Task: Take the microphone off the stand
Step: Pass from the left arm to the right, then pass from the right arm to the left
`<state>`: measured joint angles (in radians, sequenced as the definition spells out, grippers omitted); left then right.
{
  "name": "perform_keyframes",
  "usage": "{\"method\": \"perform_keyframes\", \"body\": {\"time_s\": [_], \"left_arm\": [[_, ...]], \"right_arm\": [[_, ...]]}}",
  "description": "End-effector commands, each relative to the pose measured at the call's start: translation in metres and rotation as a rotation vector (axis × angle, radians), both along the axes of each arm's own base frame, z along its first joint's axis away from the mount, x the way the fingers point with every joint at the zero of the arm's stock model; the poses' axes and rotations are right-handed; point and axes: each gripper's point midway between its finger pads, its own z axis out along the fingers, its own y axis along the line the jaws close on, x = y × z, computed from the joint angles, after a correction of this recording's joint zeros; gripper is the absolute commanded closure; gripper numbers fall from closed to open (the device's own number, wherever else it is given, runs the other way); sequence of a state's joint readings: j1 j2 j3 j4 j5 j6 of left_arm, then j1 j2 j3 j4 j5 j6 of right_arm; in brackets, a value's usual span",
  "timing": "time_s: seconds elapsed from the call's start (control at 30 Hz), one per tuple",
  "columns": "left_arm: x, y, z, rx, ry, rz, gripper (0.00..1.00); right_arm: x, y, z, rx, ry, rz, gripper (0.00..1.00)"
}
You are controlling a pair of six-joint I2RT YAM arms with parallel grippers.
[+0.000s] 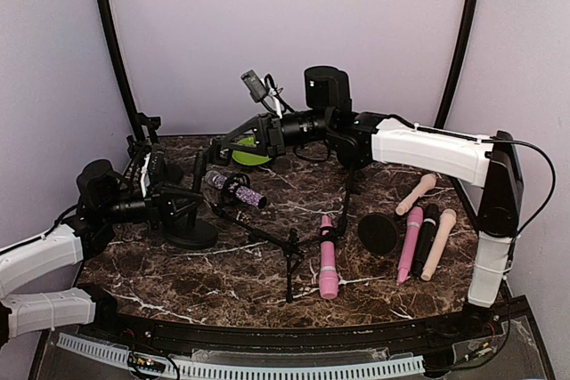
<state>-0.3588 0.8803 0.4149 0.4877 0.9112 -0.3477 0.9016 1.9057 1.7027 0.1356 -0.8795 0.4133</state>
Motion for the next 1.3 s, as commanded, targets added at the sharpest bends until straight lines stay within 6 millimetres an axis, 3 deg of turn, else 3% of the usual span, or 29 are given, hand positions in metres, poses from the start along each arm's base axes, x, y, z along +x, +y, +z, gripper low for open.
{"method": "perform_keyframes", "body": {"time_s": [0.0,0.03,0.07,0.13,0.2,0.33,0.6,0.8,1.0,1.1,1.27], "left_arm": [[0.003,-0.001,0.041,-0.059,-0.121,0.0,0.88],[0.003,-0.001,0.04,-0.058,-0.115,0.0,0.82],[0.003,-0.001,0.04,-0.058,-0.113,-0.002,0.66],[0.003,-0.002,0.04,-0.054,-0.105,-0.012,0.46],[0.002,-0.004,0.041,-0.045,-0.099,-0.028,0.33],[0.004,-0.008,0.04,-0.011,-0.074,-0.058,0.23],[0.018,-0.012,0.02,0.082,0.02,-0.062,0.15],[0.017,-0.025,0.017,0.124,0.042,-0.138,0.2],[0.021,-0.035,0.016,0.123,0.028,-0.18,0.45],[0.02,-0.038,0.018,0.114,0.021,-0.196,0.63],[0.013,-0.041,0.017,0.102,0.027,-0.239,0.82]], "right_arm": [[-0.005,-0.002,0.004,0.028,-0.021,0.016,1.0],[-0.006,-0.003,0.006,0.031,-0.028,0.014,1.0],[-0.006,-0.004,0.007,0.034,-0.037,0.01,1.0],[-0.006,-0.005,0.009,0.036,-0.049,0.005,1.0],[-0.007,-0.006,0.01,0.039,-0.06,0.006,1.0],[-0.009,-0.007,0.013,0.048,-0.066,0.013,1.0],[-0.018,-0.01,0.021,0.083,-0.056,0.065,1.0],[-0.026,-0.011,0.021,0.087,-0.046,0.117,1.0],[-0.026,-0.01,0.015,0.069,-0.029,0.132,1.0],[-0.025,-0.01,0.013,0.063,-0.036,0.121,1.0],[-0.02,-0.008,0.01,0.051,-0.044,0.097,1.0]]}}
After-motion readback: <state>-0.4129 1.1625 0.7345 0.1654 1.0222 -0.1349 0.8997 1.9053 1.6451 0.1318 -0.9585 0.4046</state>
